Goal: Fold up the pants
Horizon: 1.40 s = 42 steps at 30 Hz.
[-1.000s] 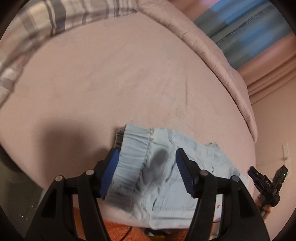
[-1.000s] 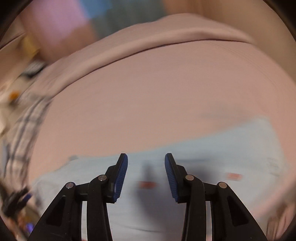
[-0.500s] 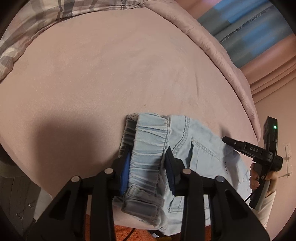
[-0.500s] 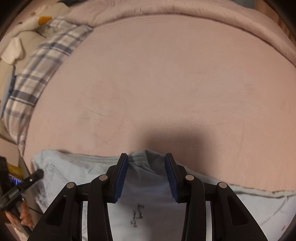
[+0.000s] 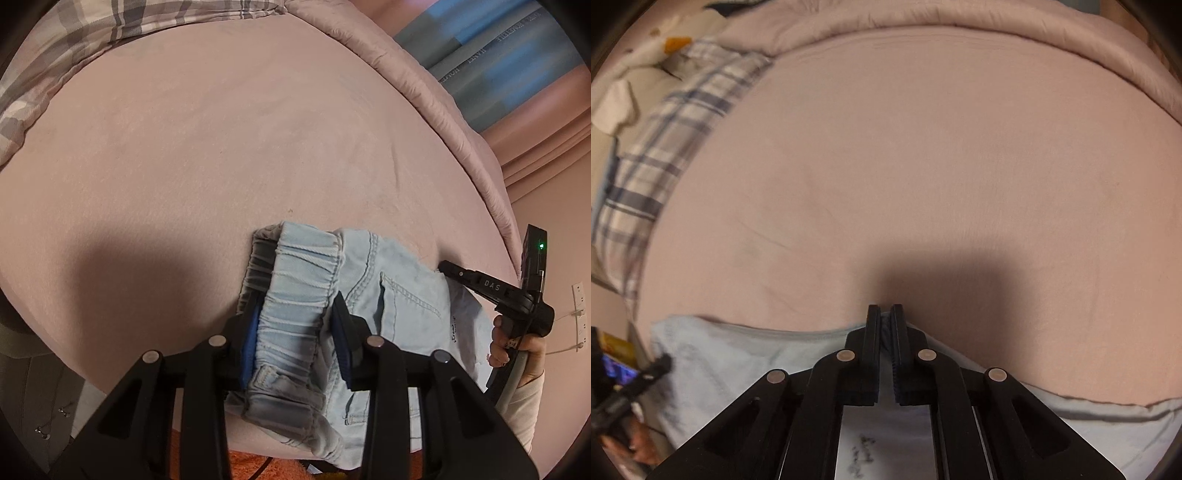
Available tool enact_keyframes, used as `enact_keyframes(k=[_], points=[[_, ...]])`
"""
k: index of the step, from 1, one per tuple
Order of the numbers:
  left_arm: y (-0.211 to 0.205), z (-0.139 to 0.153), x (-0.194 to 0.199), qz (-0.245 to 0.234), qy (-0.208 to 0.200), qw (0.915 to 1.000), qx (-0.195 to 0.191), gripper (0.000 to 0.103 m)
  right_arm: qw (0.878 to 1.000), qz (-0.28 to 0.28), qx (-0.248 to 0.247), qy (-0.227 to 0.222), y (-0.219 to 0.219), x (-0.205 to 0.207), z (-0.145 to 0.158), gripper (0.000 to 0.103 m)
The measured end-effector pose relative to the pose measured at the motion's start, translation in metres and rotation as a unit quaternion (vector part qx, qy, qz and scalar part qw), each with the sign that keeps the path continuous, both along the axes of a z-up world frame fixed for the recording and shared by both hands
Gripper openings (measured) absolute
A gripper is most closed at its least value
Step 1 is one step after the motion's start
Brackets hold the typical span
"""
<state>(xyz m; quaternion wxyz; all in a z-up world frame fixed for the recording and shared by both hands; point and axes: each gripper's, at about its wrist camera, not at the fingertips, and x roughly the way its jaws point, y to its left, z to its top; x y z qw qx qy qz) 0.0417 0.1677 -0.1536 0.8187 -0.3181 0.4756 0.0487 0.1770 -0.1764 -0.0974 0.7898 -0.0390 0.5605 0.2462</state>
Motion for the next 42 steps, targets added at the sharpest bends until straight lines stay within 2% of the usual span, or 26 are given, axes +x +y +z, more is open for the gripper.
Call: enact_keyframes(k=[3, 4, 6, 8, 10, 12, 15, 17, 19, 22, 23, 24, 26, 30, 31, 34, 36, 37, 38, 40, 42], points=[[-0.006, 0.016, 0.001, -0.022, 0.010, 0.9993, 0.030, 0.034, 1.000, -0.005, -0.004, -0.016, -0.002, -0.004, 0.003, 0.004], [-0.009, 0.025, 0.001, -0.028, 0.004, 0.9985, 0.047, 0.032, 1.000, -0.005, -0.010, -0.019, -0.003, -0.004, 0.006, 0.004], [-0.015, 0.052, -0.004, -0.021, -0.033, 0.9962, 0.078, 0.032, 0.999, -0.005, -0.030, -0.032, -0.007, -0.006, 0.013, 0.004], [-0.021, 0.069, -0.004, -0.024, -0.055, 0.9949, 0.081, 0.032, 0.998, -0.005, -0.034, -0.058, -0.017, -0.010, 0.027, 0.005], [-0.031, 0.079, 0.004, -0.044, -0.077, 0.9940, 0.064, 0.032, 0.996, -0.010, -0.037, -0.082, -0.030, -0.013, 0.042, 0.010], [-0.043, 0.079, 0.015, -0.061, -0.079, 0.9936, 0.053, 0.032, 0.996, -0.031, -0.024, -0.080, -0.053, -0.015, 0.052, 0.011], [-0.070, 0.068, 0.037, -0.100, -0.080, 0.9904, 0.053, 0.031, 0.998, -0.039, 0.012, -0.056, -0.073, -0.019, 0.051, 0.012], [-0.088, 0.049, 0.056, -0.124, -0.054, 0.9899, 0.044, 0.021, 0.998, -0.033, 0.037, -0.036, -0.080, -0.027, 0.043, 0.012], [-0.101, 0.027, 0.068, -0.143, -0.029, 0.9885, 0.040, 0.018, 0.998, -0.028, 0.047, -0.020, -0.077, -0.031, 0.032, 0.012], [-0.107, -0.002, 0.075, -0.137, 0.010, 0.9881, 0.069, 0.012, 0.998, -0.050, 0.026, -0.010, -0.086, -0.030, 0.011, 0.011], [-0.107, -0.004, 0.077, -0.135, 0.010, 0.9876, 0.079, 0.004, 0.998, -0.057, 0.026, -0.011, -0.093, -0.028, 0.009, 0.009], [-0.106, -0.005, 0.075, -0.131, 0.008, 0.9875, 0.087, 0.003, 0.997, -0.065, 0.031, -0.014, -0.101, -0.026, 0.007, 0.001], [-0.102, -0.006, 0.072, -0.128, 0.006, 0.9887, 0.078, 0.003, 0.995, -0.090, 0.036, -0.018, -0.125, -0.024, 0.007, 0.001], [-0.095, -0.006, 0.071, -0.120, 0.014, 0.9906, 0.064, 0.003, 0.981, -0.178, -0.047, -0.062, -0.180, -0.018, 0.006, 0.000], [-0.096, -0.004, 0.071, -0.120, 0.020, 0.9903, 0.066, 0.002, 0.977, -0.199, -0.050, -0.062, -0.201, -0.016, 0.004, 0.000], [-0.110, 0.015, 0.076, -0.135, 0.015, 0.9887, 0.062, 0.007, 0.968, -0.247, 0.025, -0.031, -0.262, -0.015, 0.005, 0.000], [-0.123, 0.029, 0.080, -0.147, -0.009, 0.9884, 0.035, 0.018, 0.960, -0.274, 0.044, -0.036, -0.288, -0.019, 0.016, 0.000], [-0.128, 0.035, 0.083, -0.154, -0.019, 0.9876, 0.023, 0.028, 0.956, -0.287, 0.042, -0.051, -0.302, -0.023, 0.026, 0.006], [-0.137, 0.039, 0.092, -0.164, -0.029, 0.9860, 0.013, 0.032, 0.952, -0.298, 0.038, -0.064, -0.313, -0.026, 0.033, 0.011], [-0.154, 0.040, 0.108, -0.178, -0.029, 0.9834, 0.023, 0.030, 0.939, -0.332, 0.046, -0.079, -0.354, -0.034, 0.049, 0.050], [-0.167, 0.034, 0.124, -0.186, -0.024, 0.9818, 0.033, 0.028, 0.925, -0.366, 0.056, -0.087, -0.376, -0.040, 0.053, 0.054]])
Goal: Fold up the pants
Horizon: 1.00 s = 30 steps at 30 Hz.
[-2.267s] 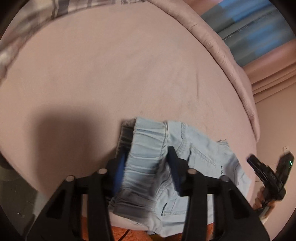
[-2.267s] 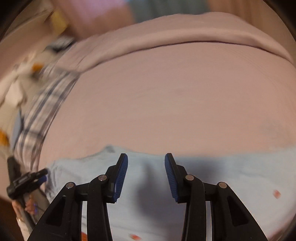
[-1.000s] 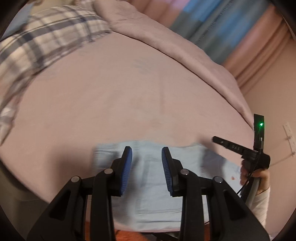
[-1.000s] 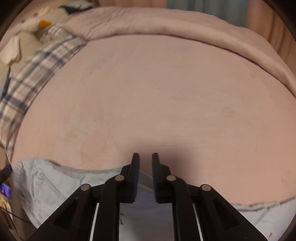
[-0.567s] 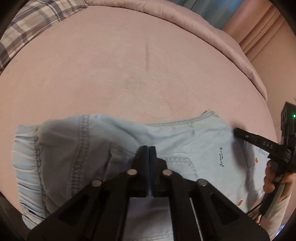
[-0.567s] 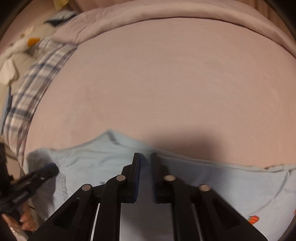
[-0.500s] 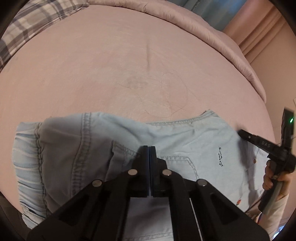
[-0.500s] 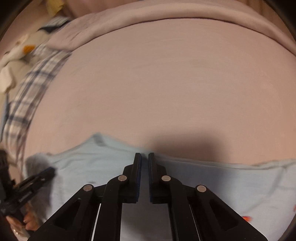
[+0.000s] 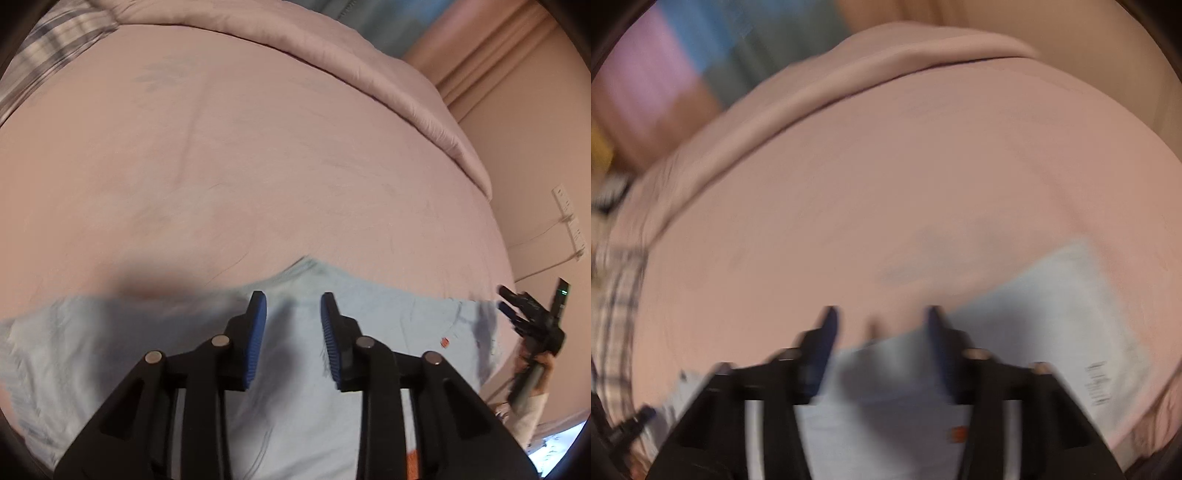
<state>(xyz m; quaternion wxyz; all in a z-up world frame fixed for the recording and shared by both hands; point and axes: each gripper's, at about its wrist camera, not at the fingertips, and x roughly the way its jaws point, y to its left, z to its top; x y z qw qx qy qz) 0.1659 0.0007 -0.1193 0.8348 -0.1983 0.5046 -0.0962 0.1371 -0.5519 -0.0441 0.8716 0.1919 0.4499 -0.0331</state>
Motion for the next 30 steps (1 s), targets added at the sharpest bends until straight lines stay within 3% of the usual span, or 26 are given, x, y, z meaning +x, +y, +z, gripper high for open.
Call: enact_keyframes(k=[4, 6, 12, 14, 15, 18, 22, 30], points=[[-0.019, -0.020, 0.024, -0.023, 0.022, 0.9994, -0.009, 0.025, 0.997, -0.073, -0.029, 0.012, -0.059, -0.005, 0.001, 0.054], [-0.025, -0.030, 0.030, -0.025, 0.037, 0.9990, 0.004, 0.025, 0.995, -0.094, -0.033, 0.024, -0.081, -0.004, -0.005, 0.054], [-0.025, -0.037, 0.028, -0.017, 0.045, 0.9987, 0.019, 0.025, 0.995, -0.085, -0.003, 0.048, -0.090, 0.014, -0.028, 0.054], [-0.022, -0.037, 0.029, -0.015, 0.046, 0.9987, 0.016, 0.026, 0.995, -0.084, -0.004, 0.051, -0.091, 0.019, -0.034, 0.040], [-0.022, -0.037, 0.028, -0.015, 0.046, 0.9987, 0.017, 0.026, 0.995, -0.087, -0.010, 0.050, -0.090, 0.020, -0.035, 0.020], [-0.019, -0.036, 0.025, -0.017, 0.044, 0.9986, 0.022, 0.027, 0.994, -0.108, -0.007, 0.024, -0.096, 0.012, -0.023, 0.011], [-0.029, -0.038, 0.027, -0.017, 0.042, 0.9985, 0.031, 0.027, 0.993, -0.122, 0.007, 0.002, -0.099, 0.006, -0.009, 0.009], [-0.035, -0.032, 0.021, -0.006, 0.040, 0.9985, 0.037, 0.026, 0.992, -0.127, -0.020, 0.023, -0.093, 0.017, -0.032, 0.009]])
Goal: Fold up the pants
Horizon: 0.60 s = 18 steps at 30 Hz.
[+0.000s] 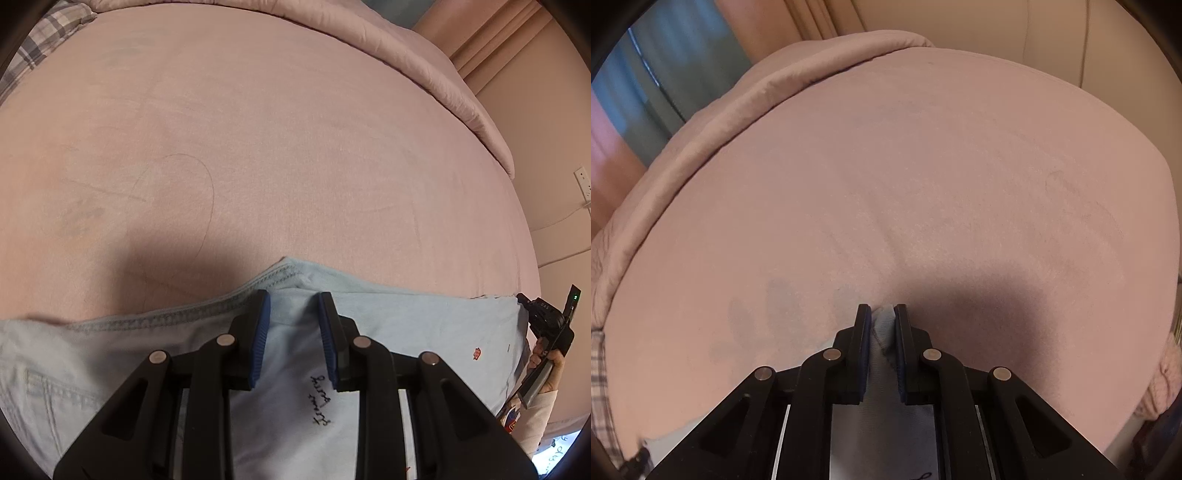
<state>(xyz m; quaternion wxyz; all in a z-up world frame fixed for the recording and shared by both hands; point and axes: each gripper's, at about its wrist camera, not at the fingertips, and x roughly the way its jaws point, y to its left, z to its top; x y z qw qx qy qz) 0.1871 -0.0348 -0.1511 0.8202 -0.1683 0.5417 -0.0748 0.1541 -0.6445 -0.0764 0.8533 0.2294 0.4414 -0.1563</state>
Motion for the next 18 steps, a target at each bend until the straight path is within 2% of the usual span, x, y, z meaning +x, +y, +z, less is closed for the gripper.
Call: enact_keyframes(k=[2, 5, 8, 10, 12, 15, 18], points=[[-0.005, 0.009, -0.008, -0.002, -0.008, 1.0000, 0.005, 0.026, 1.000, 0.000, -0.004, -0.001, 0.000, -0.001, 0.001, 0.009], [-0.014, 0.022, -0.027, -0.023, -0.018, 0.9993, -0.022, 0.027, 1.000, 0.005, -0.014, -0.003, 0.002, -0.001, 0.001, 0.011], [-0.026, 0.028, -0.049, -0.048, -0.017, 0.9980, -0.038, 0.032, 1.000, -0.003, -0.019, 0.001, 0.001, -0.011, 0.007, 0.025], [-0.034, 0.027, -0.063, -0.062, -0.011, 0.9969, -0.047, 0.032, 1.000, -0.011, -0.026, -0.010, -0.001, -0.030, 0.015, 0.038], [-0.041, 0.023, -0.076, -0.075, 0.002, 0.9955, -0.058, 0.032, 0.999, -0.014, -0.029, -0.024, -0.001, -0.049, 0.023, 0.044], [-0.050, 0.015, -0.092, -0.092, 0.018, 0.9936, -0.064, 0.032, 0.999, -0.019, -0.033, -0.015, -0.005, -0.077, 0.024, 0.046], [-0.056, 0.007, -0.102, -0.098, 0.028, 0.9935, -0.051, 0.032, 0.999, -0.023, -0.024, 0.012, -0.011, -0.097, 0.012, 0.046]])
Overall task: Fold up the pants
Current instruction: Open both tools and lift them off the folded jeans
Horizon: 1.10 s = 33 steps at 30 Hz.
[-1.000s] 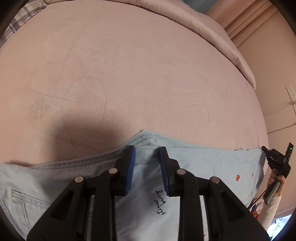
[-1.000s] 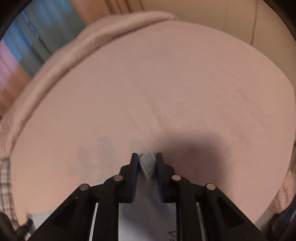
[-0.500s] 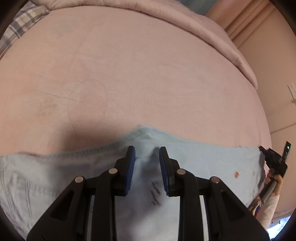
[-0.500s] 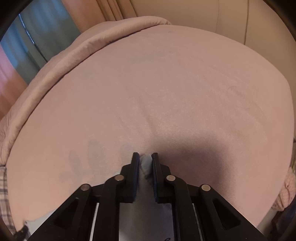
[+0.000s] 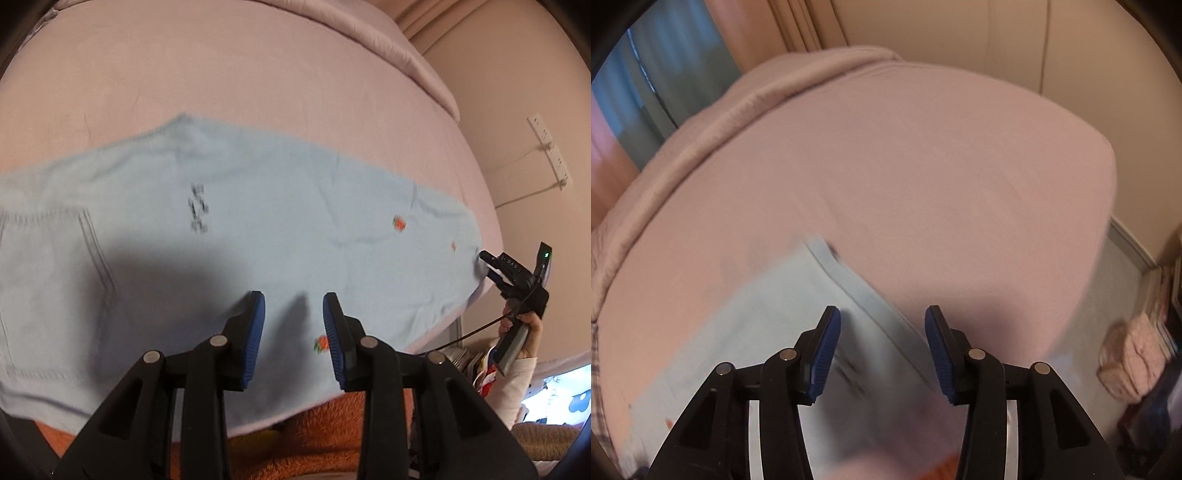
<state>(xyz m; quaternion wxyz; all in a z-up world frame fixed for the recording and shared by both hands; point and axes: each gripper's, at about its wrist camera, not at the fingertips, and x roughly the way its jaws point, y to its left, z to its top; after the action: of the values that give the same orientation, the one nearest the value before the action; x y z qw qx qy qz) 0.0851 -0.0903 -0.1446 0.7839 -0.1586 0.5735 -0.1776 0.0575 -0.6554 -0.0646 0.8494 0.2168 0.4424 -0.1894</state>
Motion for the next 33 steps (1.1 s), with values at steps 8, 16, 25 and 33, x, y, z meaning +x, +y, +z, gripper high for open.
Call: enact_keyframes(k=[8, 16, 25, 33], points=[[-0.001, -0.018, -0.002, 0.025, 0.007, 0.9996, 0.002, 0.032, 0.999, 0.004, -0.036, 0.003, -0.001, -0.008, -0.005, 0.014], [0.003, -0.018, -0.014, 0.043, 0.003, 0.9989, -0.017, 0.032, 1.000, -0.004, -0.009, -0.006, -0.013, -0.017, -0.017, 0.012], [0.004, -0.017, -0.020, 0.048, -0.014, 0.9986, -0.014, 0.033, 0.998, -0.019, 0.032, -0.046, -0.024, -0.032, -0.019, 0.026], [0.005, -0.011, -0.027, 0.064, -0.016, 0.9970, -0.041, 0.056, 0.992, -0.004, 0.097, -0.078, -0.014, -0.058, -0.022, 0.054]])
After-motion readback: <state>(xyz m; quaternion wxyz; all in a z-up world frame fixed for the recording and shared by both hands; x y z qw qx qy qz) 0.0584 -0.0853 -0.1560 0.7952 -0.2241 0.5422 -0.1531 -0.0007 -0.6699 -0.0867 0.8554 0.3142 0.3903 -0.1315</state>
